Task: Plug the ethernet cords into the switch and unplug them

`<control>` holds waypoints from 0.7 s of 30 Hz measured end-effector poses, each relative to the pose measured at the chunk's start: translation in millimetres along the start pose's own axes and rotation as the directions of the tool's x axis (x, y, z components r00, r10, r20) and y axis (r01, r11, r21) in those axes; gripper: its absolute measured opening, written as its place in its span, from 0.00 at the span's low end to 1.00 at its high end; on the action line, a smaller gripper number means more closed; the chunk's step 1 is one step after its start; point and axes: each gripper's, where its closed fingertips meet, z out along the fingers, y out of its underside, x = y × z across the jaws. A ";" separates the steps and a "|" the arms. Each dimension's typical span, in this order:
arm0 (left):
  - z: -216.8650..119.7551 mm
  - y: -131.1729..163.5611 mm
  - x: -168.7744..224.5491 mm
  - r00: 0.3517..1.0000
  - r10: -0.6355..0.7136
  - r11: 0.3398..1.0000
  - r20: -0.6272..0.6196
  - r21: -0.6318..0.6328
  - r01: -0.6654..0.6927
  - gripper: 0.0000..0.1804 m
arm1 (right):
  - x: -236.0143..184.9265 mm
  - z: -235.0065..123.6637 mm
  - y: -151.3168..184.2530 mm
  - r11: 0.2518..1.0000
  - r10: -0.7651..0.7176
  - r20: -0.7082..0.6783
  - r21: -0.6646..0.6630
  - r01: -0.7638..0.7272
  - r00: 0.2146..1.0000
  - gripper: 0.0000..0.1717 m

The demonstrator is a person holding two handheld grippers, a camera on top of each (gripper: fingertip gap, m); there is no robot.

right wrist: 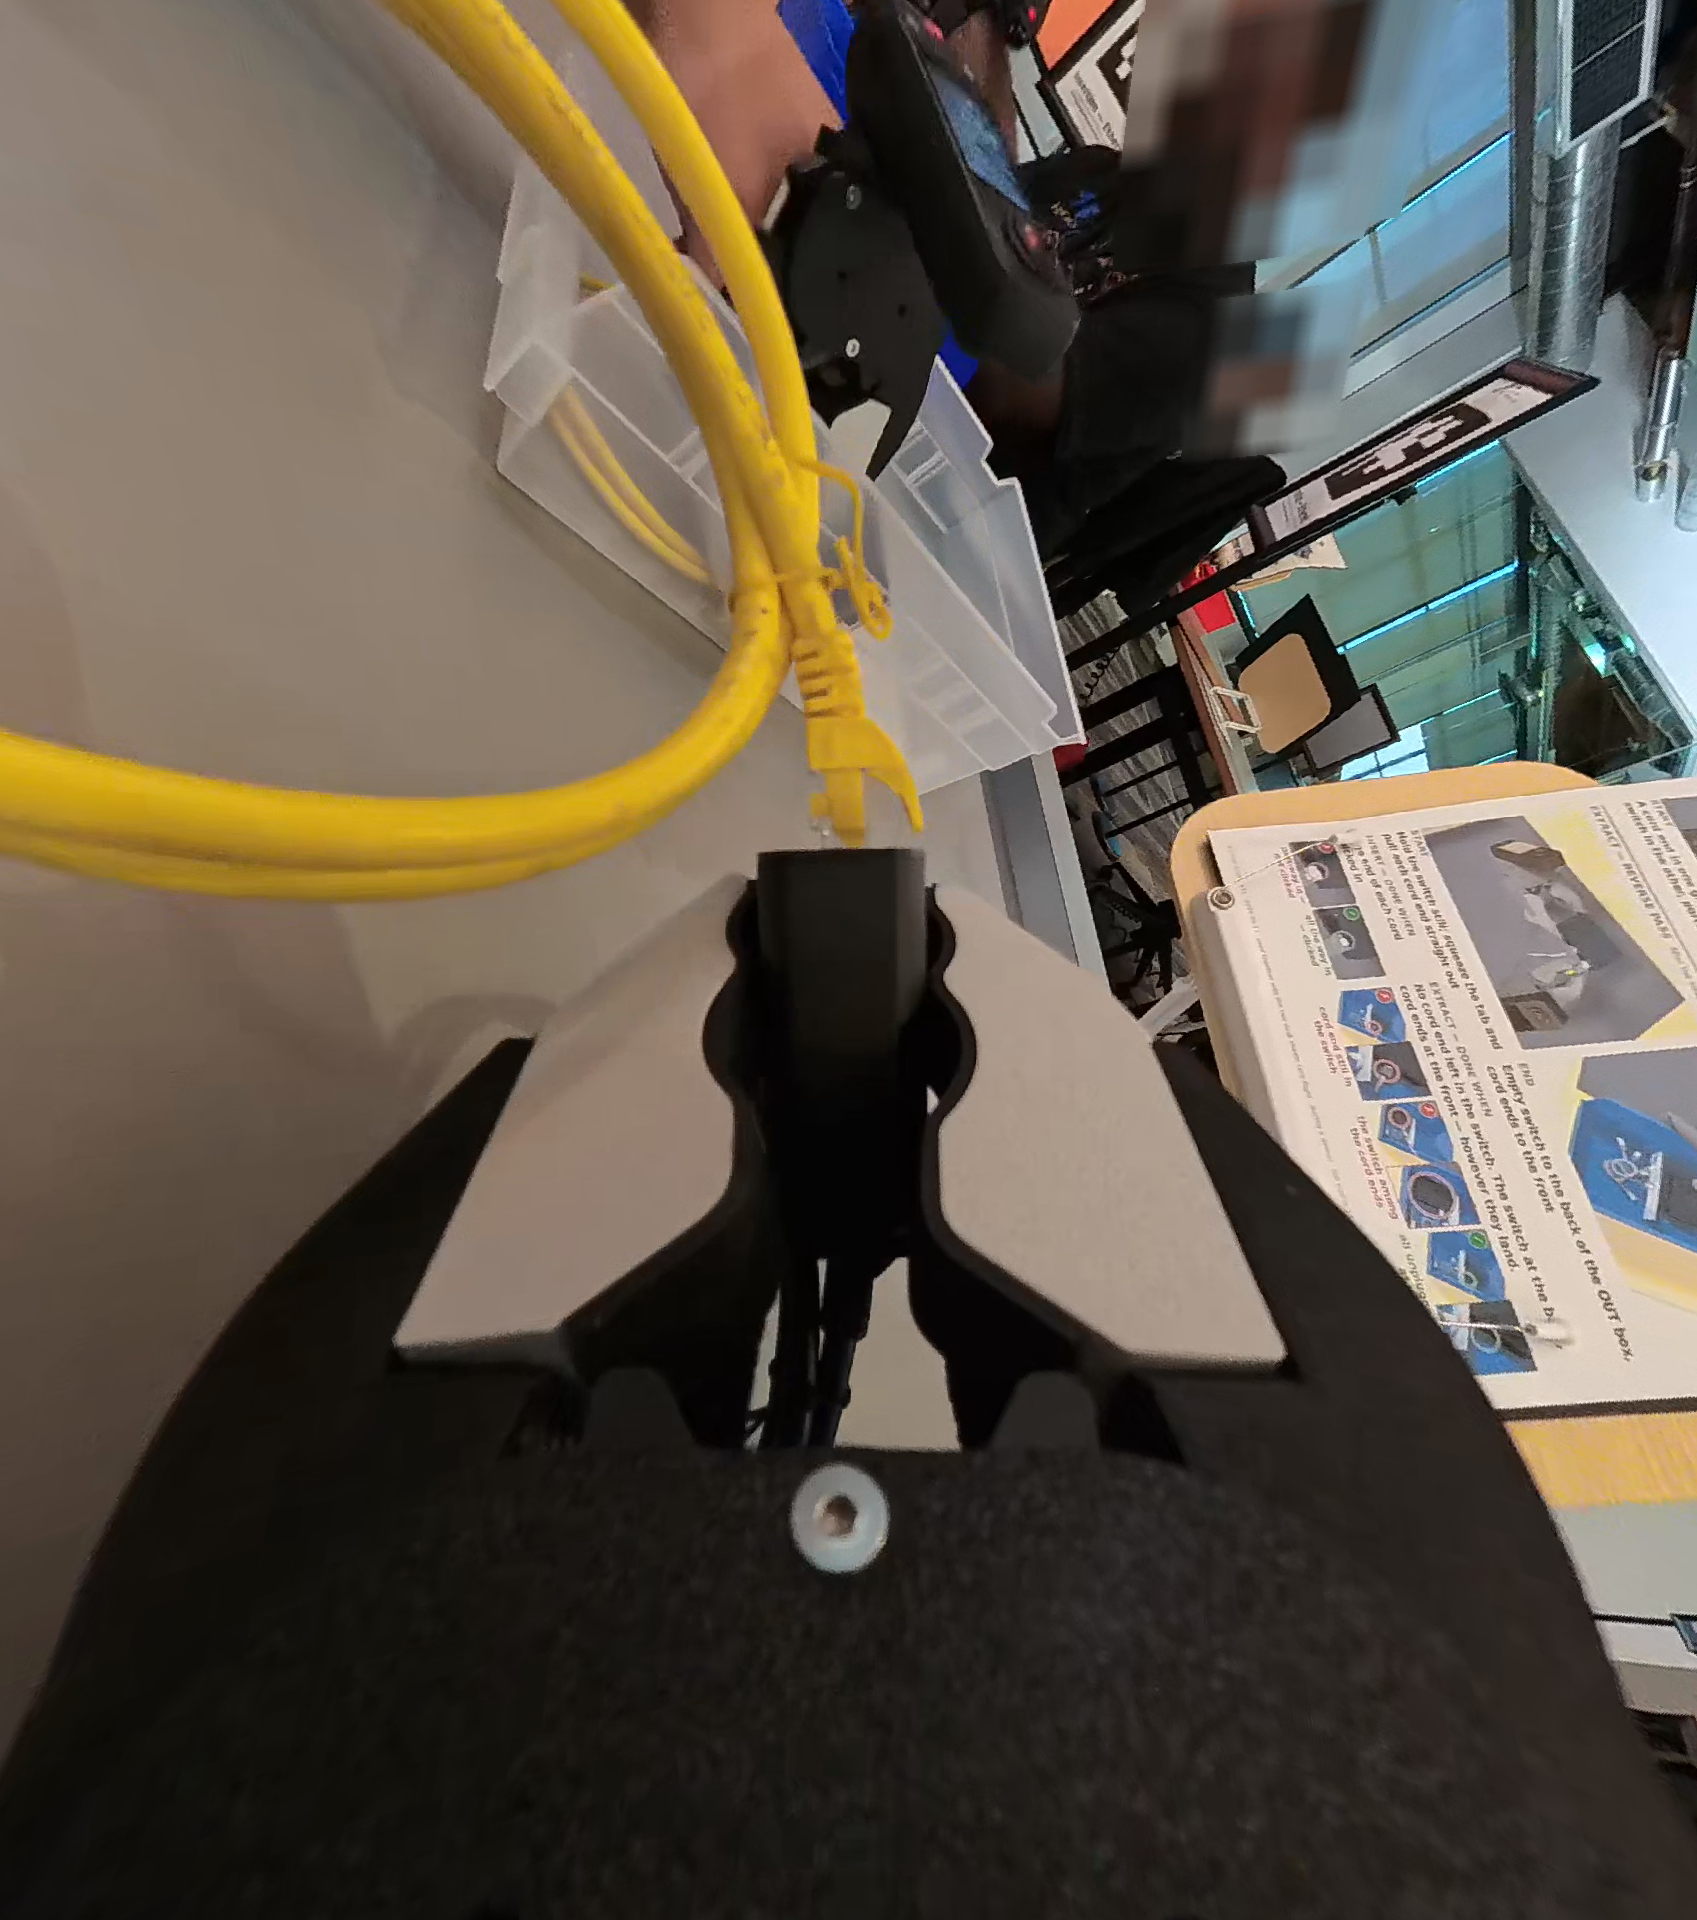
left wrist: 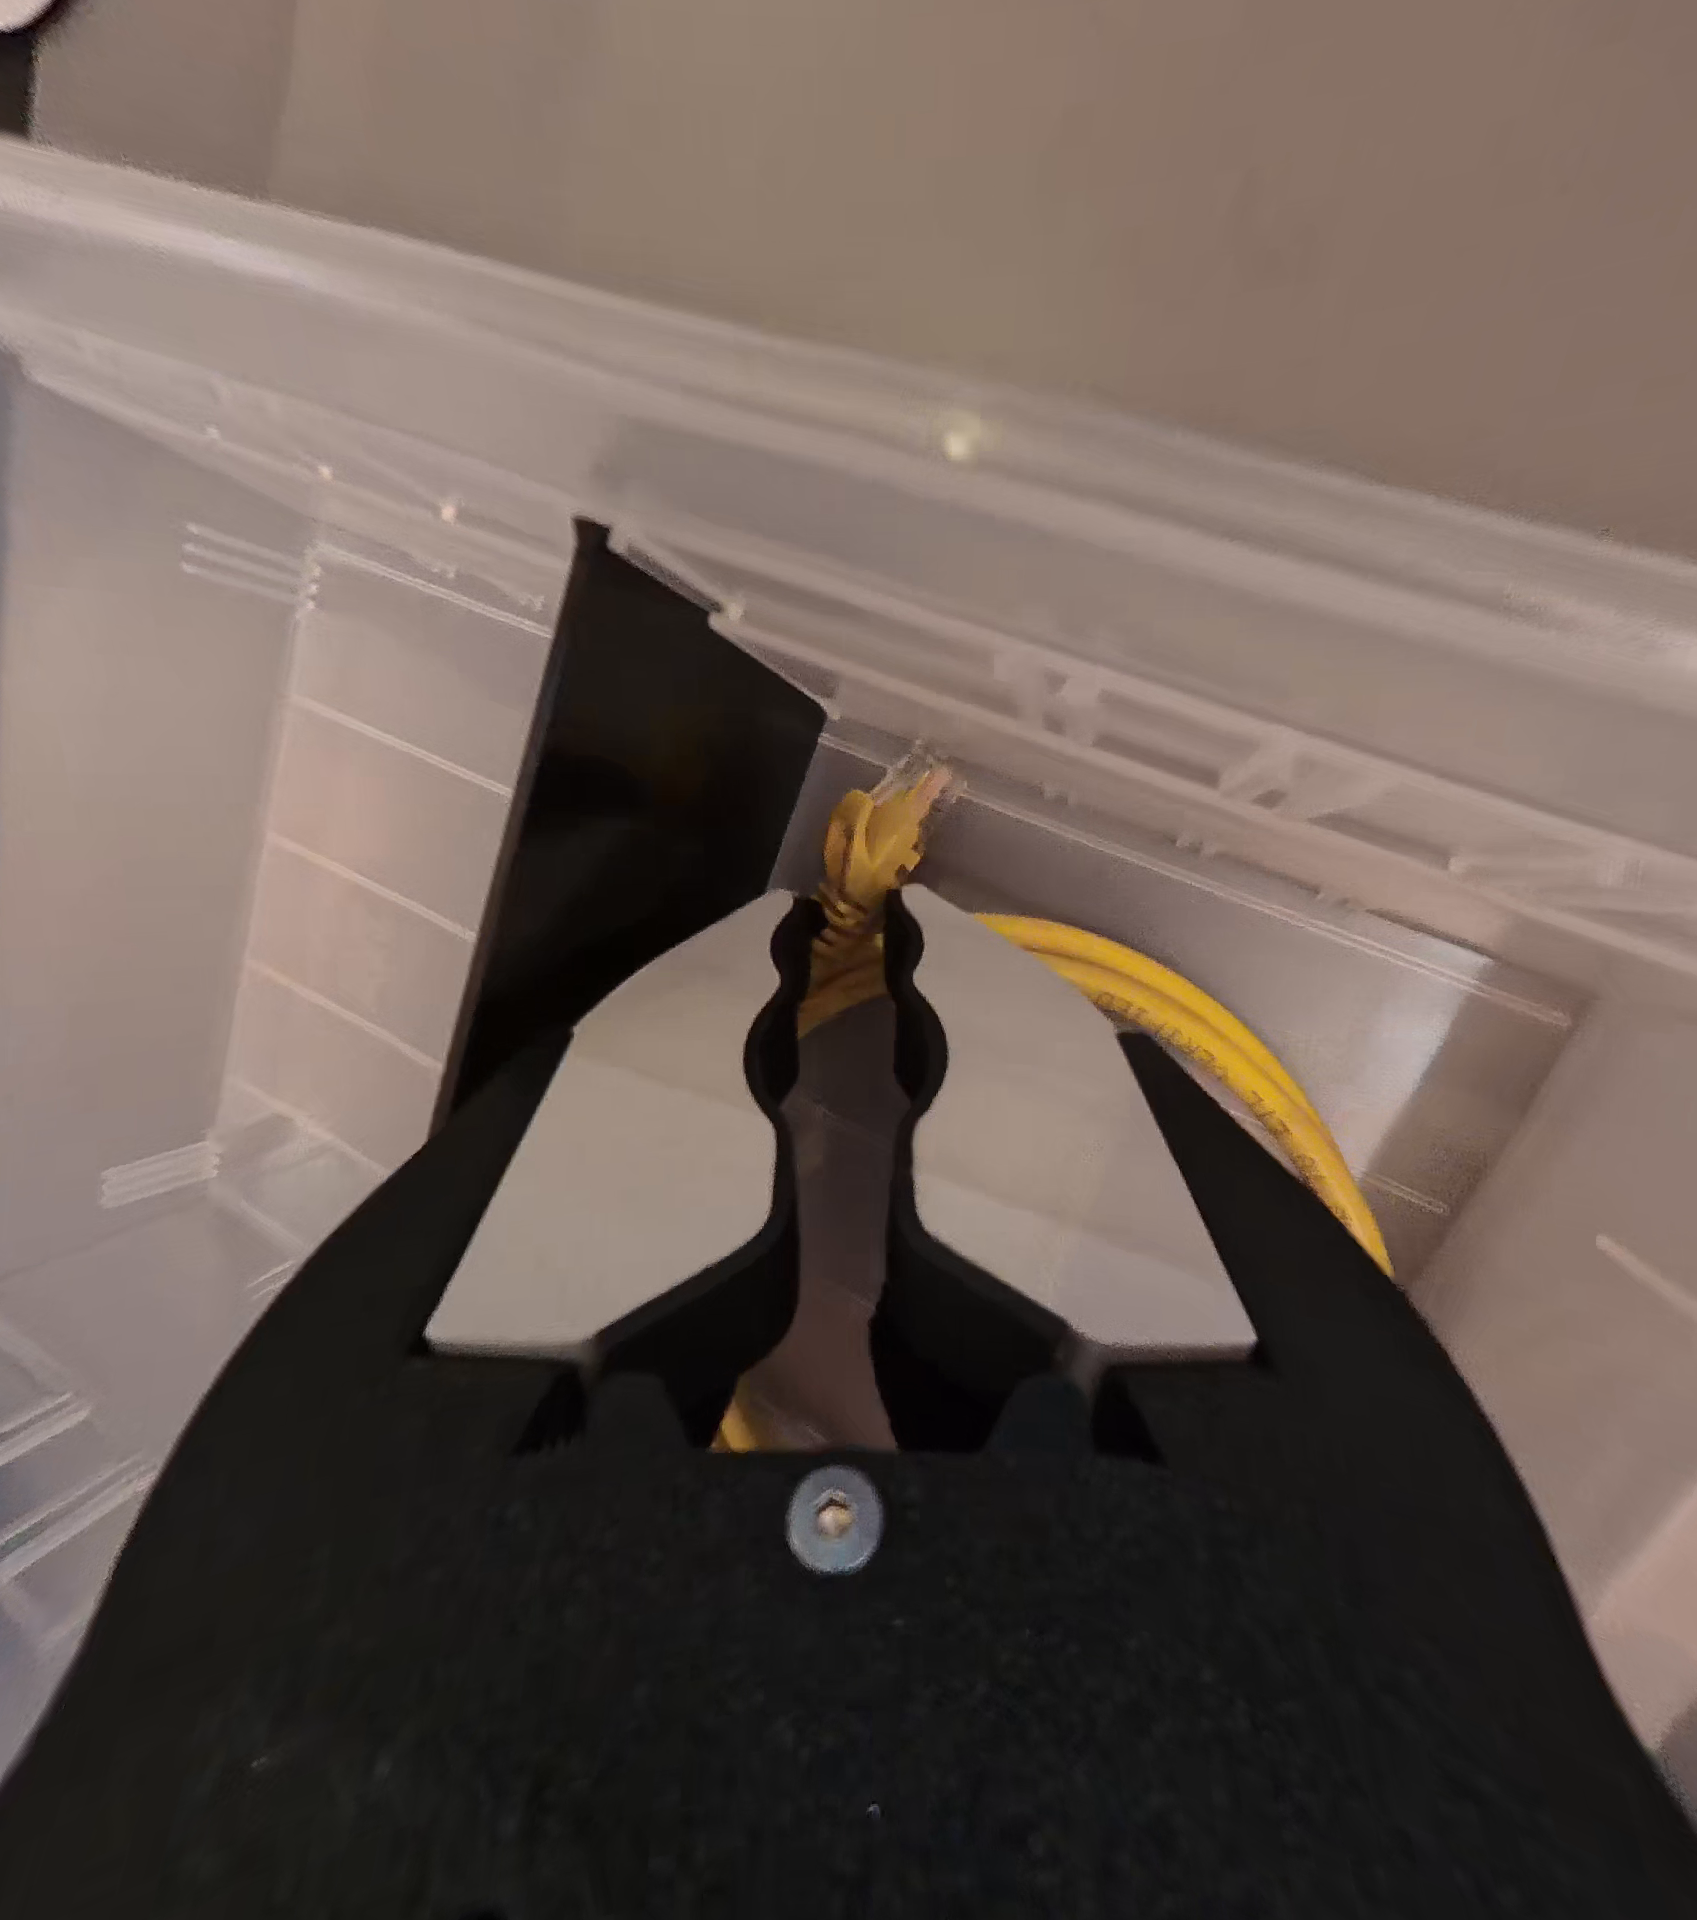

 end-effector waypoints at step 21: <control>-40.0 -10.7 18.5 0.973 -0.021 0.994 -0.231 0.104 0.046 0.11 | 2.1 -3.9 -2.8 1.000 -0.008 -0.008 0.003 0.008 1.000 0.15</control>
